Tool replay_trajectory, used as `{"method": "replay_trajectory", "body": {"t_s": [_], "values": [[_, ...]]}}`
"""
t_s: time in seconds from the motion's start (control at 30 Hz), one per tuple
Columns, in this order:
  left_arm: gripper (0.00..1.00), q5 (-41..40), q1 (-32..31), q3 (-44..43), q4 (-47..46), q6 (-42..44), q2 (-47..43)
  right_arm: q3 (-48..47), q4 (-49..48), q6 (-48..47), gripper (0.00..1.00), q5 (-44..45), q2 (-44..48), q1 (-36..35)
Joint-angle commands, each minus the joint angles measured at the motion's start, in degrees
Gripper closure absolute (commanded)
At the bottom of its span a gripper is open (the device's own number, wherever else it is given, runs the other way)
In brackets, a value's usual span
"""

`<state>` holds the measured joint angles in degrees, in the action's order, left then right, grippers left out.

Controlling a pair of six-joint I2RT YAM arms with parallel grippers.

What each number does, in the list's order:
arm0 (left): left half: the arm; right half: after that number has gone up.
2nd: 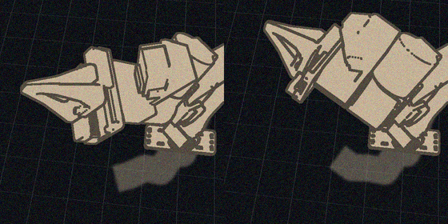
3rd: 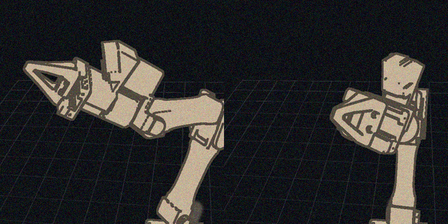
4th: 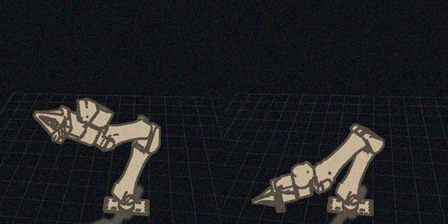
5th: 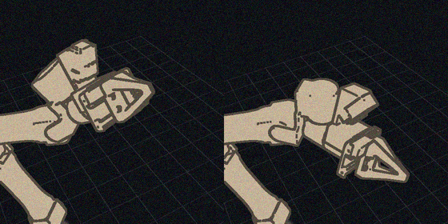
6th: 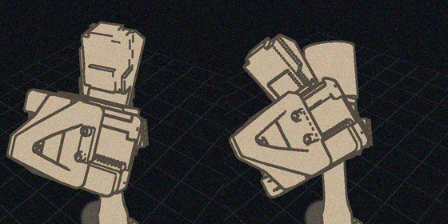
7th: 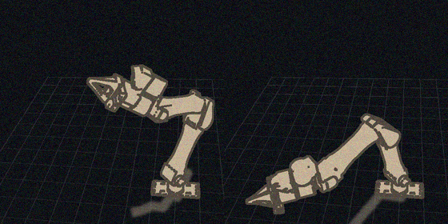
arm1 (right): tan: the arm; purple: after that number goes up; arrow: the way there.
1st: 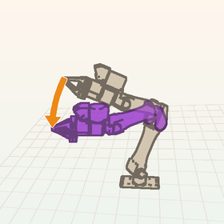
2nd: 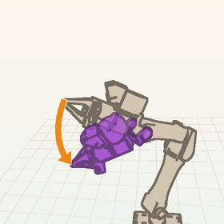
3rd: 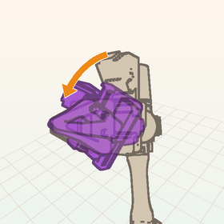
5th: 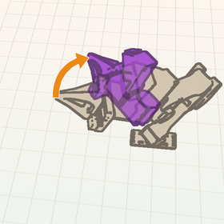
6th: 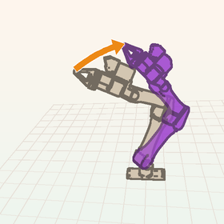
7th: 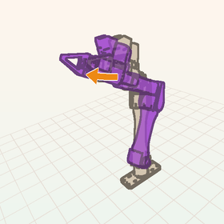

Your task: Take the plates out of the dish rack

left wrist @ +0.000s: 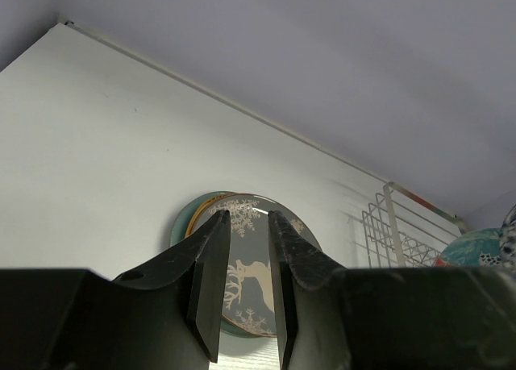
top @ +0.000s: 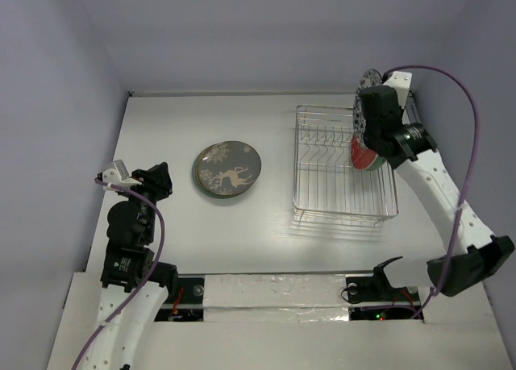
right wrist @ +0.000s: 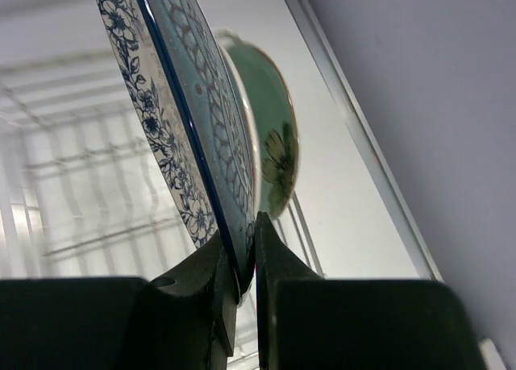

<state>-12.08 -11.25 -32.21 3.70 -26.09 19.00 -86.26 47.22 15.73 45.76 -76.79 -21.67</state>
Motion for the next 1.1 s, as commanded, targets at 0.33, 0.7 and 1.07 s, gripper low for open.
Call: {"method": "replay_trajectory", "body": {"t_s": [0.33, 0.7, 1.07], "values": [[0.77, 0.21, 0.08, 0.3, -2.12, 0.07, 0.59, 6.01, -35.68, 14.03, 1.0, -31.49, 3.15, -19.28], [0.77, 0.21, 0.61, 0.3, -2.3, 0.25, 0.68, 6.19, -54.69, 28.3, 1.0, -47.06, -16.27, -22.63], [0.77, 0.21, 0.61, 0.3, -2.39, 0.16, 0.42, 9.88, -59.44, 33.75, 0.94, -48.75, -24.98, -22.63]]}}
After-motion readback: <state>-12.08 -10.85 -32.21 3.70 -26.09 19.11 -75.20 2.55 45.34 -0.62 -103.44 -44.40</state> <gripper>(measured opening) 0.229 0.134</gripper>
